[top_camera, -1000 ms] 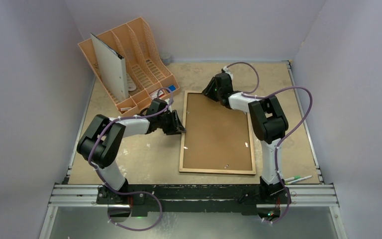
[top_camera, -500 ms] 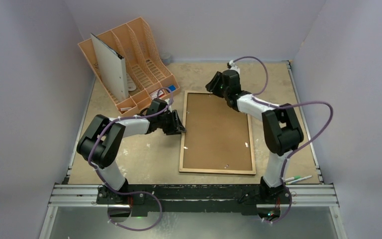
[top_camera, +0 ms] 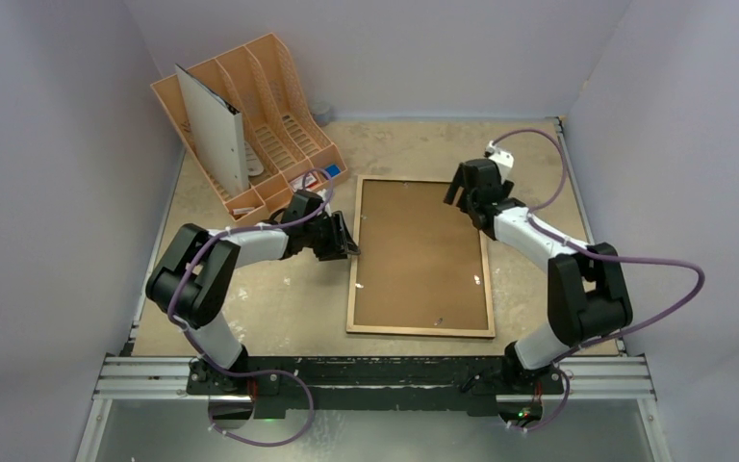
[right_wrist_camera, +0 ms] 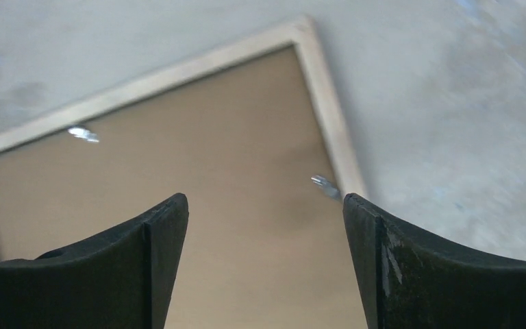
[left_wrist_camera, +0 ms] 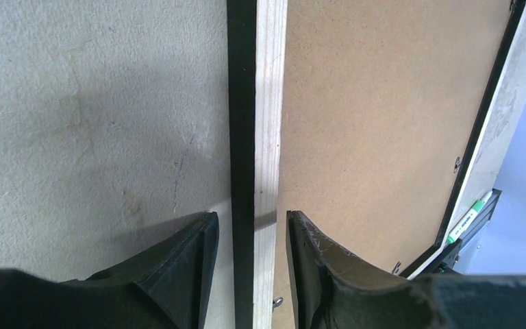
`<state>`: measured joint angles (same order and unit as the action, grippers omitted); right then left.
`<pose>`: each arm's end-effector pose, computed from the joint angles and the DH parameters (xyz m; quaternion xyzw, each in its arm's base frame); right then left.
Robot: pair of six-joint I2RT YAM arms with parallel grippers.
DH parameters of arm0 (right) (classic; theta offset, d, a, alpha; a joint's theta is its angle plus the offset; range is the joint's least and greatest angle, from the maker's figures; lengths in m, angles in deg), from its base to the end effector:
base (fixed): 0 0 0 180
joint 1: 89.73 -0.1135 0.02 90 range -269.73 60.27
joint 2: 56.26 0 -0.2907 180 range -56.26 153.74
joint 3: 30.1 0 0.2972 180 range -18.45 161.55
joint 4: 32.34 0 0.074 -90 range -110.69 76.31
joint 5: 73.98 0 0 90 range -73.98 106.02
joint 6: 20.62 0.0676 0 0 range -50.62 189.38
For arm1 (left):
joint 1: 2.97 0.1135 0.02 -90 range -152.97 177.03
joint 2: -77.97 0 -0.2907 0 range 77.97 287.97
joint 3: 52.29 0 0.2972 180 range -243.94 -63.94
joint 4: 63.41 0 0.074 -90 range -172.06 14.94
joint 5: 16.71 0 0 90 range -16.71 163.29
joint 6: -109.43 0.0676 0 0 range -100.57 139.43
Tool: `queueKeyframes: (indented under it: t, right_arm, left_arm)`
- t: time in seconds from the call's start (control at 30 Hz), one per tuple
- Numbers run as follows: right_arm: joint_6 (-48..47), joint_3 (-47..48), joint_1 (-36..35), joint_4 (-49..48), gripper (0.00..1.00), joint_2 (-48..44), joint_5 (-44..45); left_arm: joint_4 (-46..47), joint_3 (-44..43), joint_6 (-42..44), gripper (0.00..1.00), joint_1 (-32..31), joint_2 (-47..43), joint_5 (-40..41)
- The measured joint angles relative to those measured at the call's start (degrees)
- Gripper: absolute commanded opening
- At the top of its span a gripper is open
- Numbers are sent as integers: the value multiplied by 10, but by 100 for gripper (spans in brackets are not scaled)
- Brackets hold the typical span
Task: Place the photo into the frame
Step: Install the photo frame at the center of the board.
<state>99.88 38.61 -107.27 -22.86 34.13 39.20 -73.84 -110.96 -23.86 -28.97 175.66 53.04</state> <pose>0.4034 0.0996 0.2240 0.1944 0.8367 0.0360 0.5108 0.3305 -0.1872 0.1101 -0.0786 0.9221 -0.3296 0.1869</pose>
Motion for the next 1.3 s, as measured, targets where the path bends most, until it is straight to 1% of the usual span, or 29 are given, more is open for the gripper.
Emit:
queueKeyframes:
  t: [0.13,0.3,0.47,0.67,0.77,1.0,1.03,1.2,1.3]
  right_arm:
    - [4,-52,27,36,82,-26,17]
    - [8,-96,56,57,78,-28,16]
    - [5,-97,74,65,73,-8,11]
    - [-3,-92,76,63,71,10,-11]
    - [-8,-80,76,61,67,23,-18]
    - [-15,-39,79,52,57,64,-17]
    - [-15,-35,79,50,54,68,-17]
    - [-16,-29,78,44,36,76,-17]
    - [-17,-26,79,42,33,79,-14]
  left_arm:
    - [0,1,0,44,0,-2,0]
    - [0,5,0,44,0,-5,2]
    - [11,12,0,44,0,-8,2]
    - [15,14,0,44,0,-9,2]
    - [15,14,0,44,0,-9,2]
    - [16,15,0,43,0,-9,2]
    - [17,15,0,43,0,-9,2]
    - [16,15,-2,43,0,-9,2]
    - [16,15,-2,43,0,-9,3]
